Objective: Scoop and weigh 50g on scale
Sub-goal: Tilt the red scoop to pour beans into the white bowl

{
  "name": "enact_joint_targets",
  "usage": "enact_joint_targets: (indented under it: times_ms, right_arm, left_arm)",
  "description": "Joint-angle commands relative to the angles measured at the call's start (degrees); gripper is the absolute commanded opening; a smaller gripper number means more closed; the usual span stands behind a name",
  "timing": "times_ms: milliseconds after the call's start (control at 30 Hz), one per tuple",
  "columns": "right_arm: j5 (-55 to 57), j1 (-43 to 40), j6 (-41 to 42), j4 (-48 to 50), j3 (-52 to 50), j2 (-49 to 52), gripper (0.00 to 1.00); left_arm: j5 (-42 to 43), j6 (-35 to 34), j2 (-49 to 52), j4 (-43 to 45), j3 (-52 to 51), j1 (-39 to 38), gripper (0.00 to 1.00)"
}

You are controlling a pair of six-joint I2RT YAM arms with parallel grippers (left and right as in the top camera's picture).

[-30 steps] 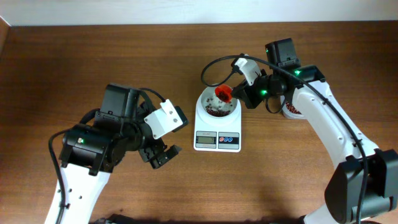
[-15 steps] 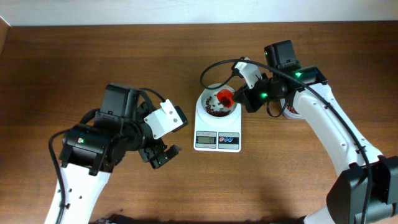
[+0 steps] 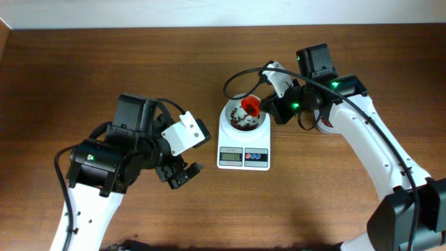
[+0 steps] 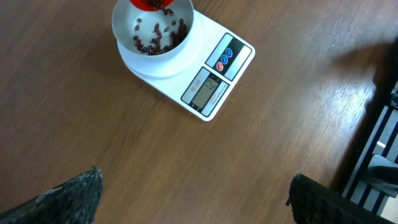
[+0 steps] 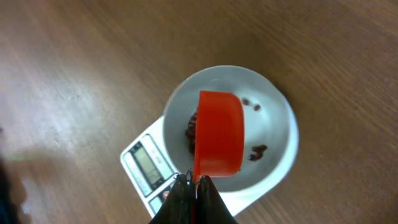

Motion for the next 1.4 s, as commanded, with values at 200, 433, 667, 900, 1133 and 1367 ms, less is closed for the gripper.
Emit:
enact_joint_targets:
  times_ms: [200, 433, 667, 900, 1133, 1367]
  right_arm:
    - [0.4, 2.0, 0.3, -0.4, -0.1, -1.4, 0.04]
    - [-0.2, 2.0, 1.7, 0.8, -0.1, -1.4, 0.04]
    - [9.5, 3.1, 4.9, 0.4, -0.1, -1.4, 0.04]
    - [5.2, 3.2, 3.2, 0.9, -0.1, -1.4, 0.04]
    - [7.6, 3.2, 6.0, 1.7, -0.1, -1.4, 0.04]
    - [7.4, 3.2, 7.4, 3.5, -0.1, -1.4, 0.04]
  left_arm:
    - [0.0, -0.3, -0.3, 0.1, 0.9, 0.3, 0.99]
    - [0.0, -0.3, -0.3, 0.1, 0.9, 0.3, 0.99]
    - [0.0, -0.3, -0.3, 0.1, 0.9, 0.3, 0.99]
    - [0.0, -0.3, -0.3, 0.1, 0.9, 0.3, 0.99]
    - [0.0, -0.3, -0.3, 0.1, 0.9, 0.3, 0.99]
    - [0.0, -0.3, -0.3, 0.1, 0.9, 0.3, 0.99]
